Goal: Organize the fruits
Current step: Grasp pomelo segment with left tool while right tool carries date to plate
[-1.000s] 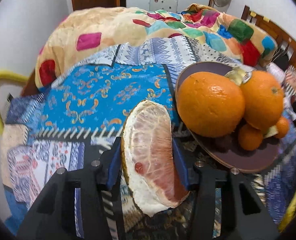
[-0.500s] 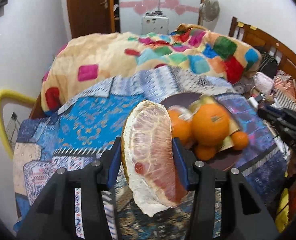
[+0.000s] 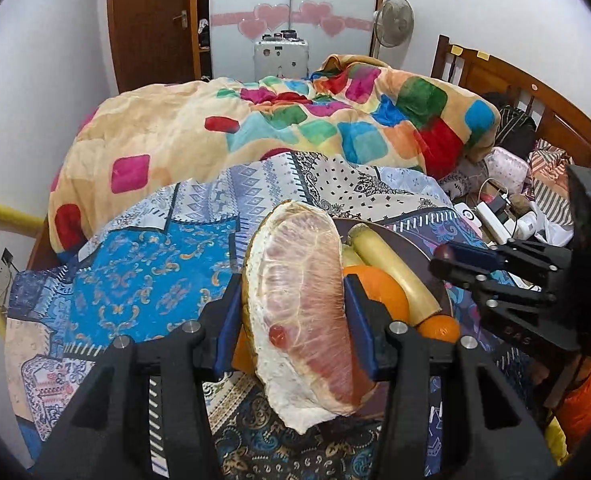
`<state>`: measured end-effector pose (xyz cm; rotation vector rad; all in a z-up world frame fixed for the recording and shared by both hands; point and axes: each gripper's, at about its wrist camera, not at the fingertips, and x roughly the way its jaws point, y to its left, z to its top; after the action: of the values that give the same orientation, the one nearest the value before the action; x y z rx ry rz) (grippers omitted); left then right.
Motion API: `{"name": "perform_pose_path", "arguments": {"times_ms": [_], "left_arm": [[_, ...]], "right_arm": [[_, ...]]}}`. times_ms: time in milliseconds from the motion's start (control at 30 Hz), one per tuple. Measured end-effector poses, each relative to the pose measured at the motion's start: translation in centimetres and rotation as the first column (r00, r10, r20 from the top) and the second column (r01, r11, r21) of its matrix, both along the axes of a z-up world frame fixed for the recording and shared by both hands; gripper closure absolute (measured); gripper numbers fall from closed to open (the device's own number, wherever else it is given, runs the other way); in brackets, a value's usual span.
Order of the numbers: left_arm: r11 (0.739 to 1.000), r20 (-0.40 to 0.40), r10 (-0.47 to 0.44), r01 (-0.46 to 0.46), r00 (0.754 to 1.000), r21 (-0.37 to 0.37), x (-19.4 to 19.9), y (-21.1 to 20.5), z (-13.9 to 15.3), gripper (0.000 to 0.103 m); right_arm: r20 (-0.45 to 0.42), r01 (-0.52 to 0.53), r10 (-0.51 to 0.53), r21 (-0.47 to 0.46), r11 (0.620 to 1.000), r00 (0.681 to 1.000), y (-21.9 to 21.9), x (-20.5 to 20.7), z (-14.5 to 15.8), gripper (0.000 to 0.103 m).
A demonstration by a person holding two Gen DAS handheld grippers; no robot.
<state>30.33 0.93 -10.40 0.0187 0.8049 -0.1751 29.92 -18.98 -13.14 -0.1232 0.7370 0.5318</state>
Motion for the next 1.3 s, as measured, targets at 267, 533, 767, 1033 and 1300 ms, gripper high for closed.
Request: {"name": "perform_pose_path", "arguments": {"times_ms": [267, 533, 767, 1033, 1300], "left_arm": [[1.000, 0.004, -0.001, 0.001, 1.000, -0.007, 0.2, -0.1, -0.3, 0.054], [1.000, 0.010, 0.006, -0.006, 1.000, -0.002, 0.1, 0.1, -0.4, 0.054], [1.000, 0.015, 0.008, -0.008, 1.000, -0.004, -0.1, 0.2, -0.2, 0.054], [1.000, 0.025, 0.002, -0.002, 1.000, 0.002, -0.4, 0.2, 0.1, 0.054], [1.000, 0.033, 0.008, -0.007, 0.999, -0.010, -0.6, 0.5, 0.6, 0.053]], "right_arm": [[-0.038, -0.002, 0.001, -0.026, 1.000, 0.999, 0.5, 1.0, -0.9, 0.082], [-0.055, 0.003, -0.004, -0.018, 1.000, 0.998, 0.3, 1.1, -1.1, 0.079], [-0.051, 0.010, -0.010, -0.011, 1.000, 0.999, 0.0, 1.0, -1.0, 0.071], [-0.032, 0.002, -0.002, -0.010, 1.000, 0.999, 0.1, 0.6, -0.8, 0.066], [0.007, -0.007, 0.008, -0.025, 1.000, 1.000, 0.4, -0.1, -0.2, 0.066]]}}
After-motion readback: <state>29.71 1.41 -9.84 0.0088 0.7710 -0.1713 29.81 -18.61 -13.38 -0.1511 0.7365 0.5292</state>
